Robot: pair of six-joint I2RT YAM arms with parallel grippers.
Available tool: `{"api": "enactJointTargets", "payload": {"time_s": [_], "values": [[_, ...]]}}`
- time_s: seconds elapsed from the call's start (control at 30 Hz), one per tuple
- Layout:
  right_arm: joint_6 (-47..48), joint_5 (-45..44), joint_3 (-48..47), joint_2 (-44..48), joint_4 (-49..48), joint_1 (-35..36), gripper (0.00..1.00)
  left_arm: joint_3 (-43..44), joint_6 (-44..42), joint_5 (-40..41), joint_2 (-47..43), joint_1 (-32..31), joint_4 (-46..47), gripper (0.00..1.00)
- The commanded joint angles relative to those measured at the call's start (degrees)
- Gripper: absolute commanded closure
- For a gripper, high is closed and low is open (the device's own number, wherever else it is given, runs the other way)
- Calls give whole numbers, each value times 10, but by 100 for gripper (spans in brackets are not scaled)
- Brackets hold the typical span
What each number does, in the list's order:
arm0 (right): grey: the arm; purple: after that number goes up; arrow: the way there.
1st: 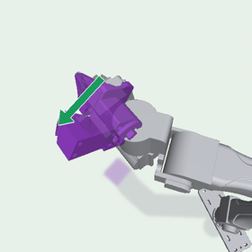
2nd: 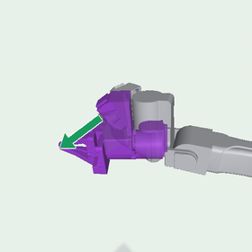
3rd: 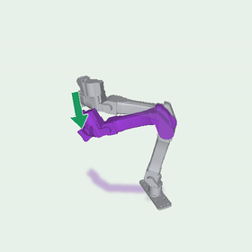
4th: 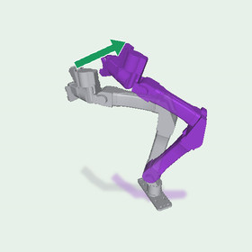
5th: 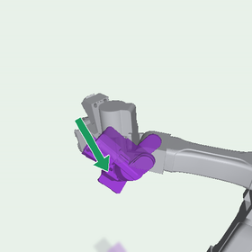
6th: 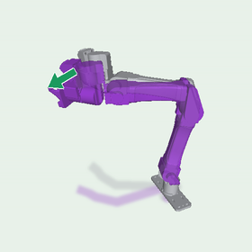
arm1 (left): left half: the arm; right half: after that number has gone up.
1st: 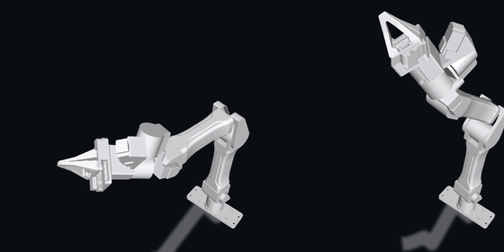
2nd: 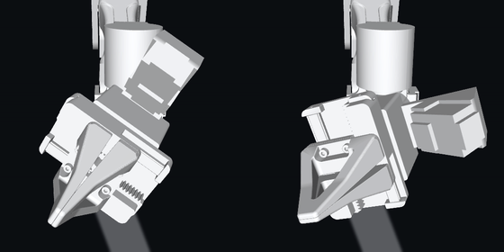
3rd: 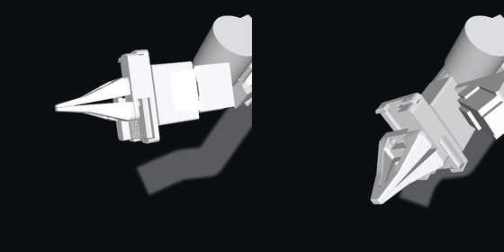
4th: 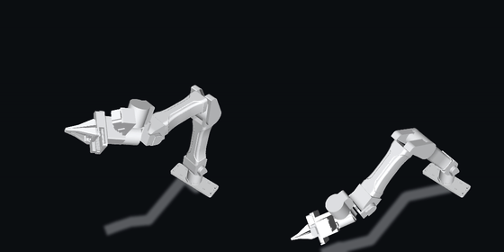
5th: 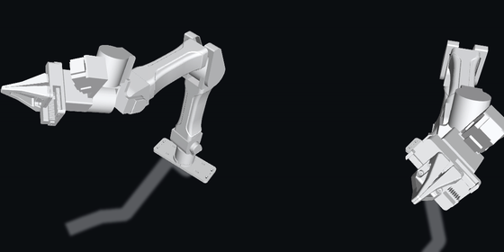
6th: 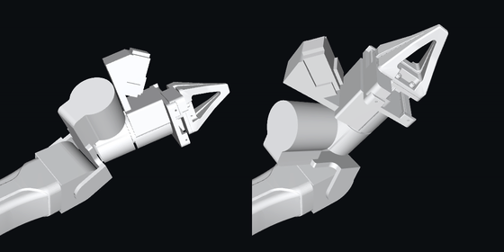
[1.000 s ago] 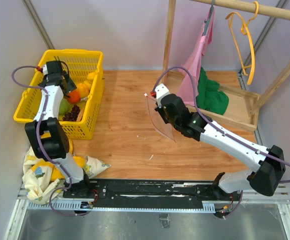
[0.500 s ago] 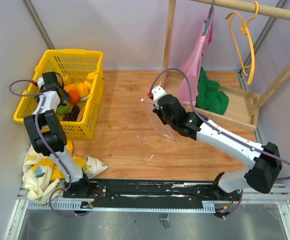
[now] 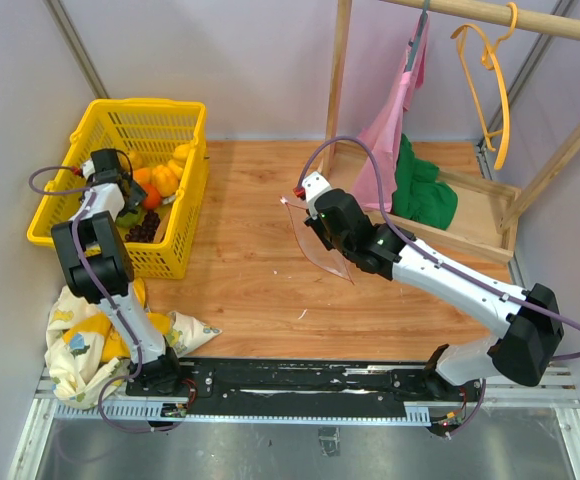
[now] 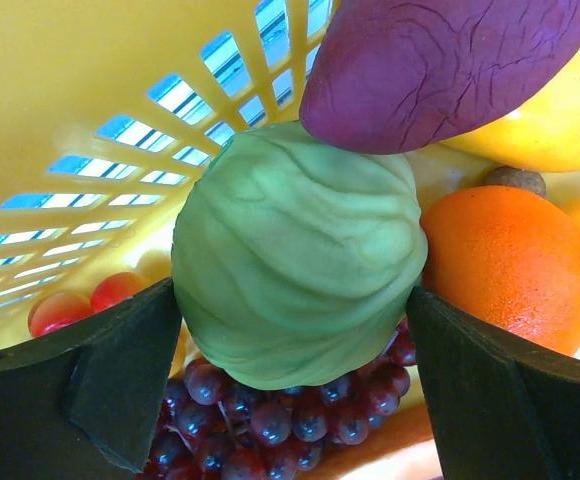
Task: Place the food in the zip-top bag and seal the zipper
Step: Pick up the fake vegetable from the bin.
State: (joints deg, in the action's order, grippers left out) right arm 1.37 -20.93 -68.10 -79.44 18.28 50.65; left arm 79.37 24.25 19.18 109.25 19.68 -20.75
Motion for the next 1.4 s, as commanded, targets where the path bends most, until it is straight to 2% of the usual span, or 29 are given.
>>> {"api": "enactJointTargets", "payload": {"time_s": [0.0, 0.13, 0.33, 0.47, 0.77, 1.0, 1.17, 1.37], "values": [[1, 2, -16, 4, 1, 6, 99, -13, 1, -1, 7, 4, -7, 9], [0, 0, -16, 10, 2, 6, 99, -16, -2, -8, -11, 4, -5, 23], [-3, -1, -20, 15, 6, 6, 99, -19, -7, -20, -58, 4, -4, 50], [-6, -3, -23, 16, 10, 6, 99, -19, -10, -36, -88, 3, -7, 59], [-8, -16, -26, 23, 20, 8, 99, -15, -16, -88, -161, -10, -16, 68], [-10, -21, -35, 23, 30, 9, 99, -6, -26, -182, -223, -34, -22, 71], [-13, -20, -33, 25, 28, 11, 99, -10, -25, -191, -238, -37, -26, 73], [-10, -18, -36, 22, 26, 11, 99, -29, -24, -296, -280, -39, -3, 74]]}}
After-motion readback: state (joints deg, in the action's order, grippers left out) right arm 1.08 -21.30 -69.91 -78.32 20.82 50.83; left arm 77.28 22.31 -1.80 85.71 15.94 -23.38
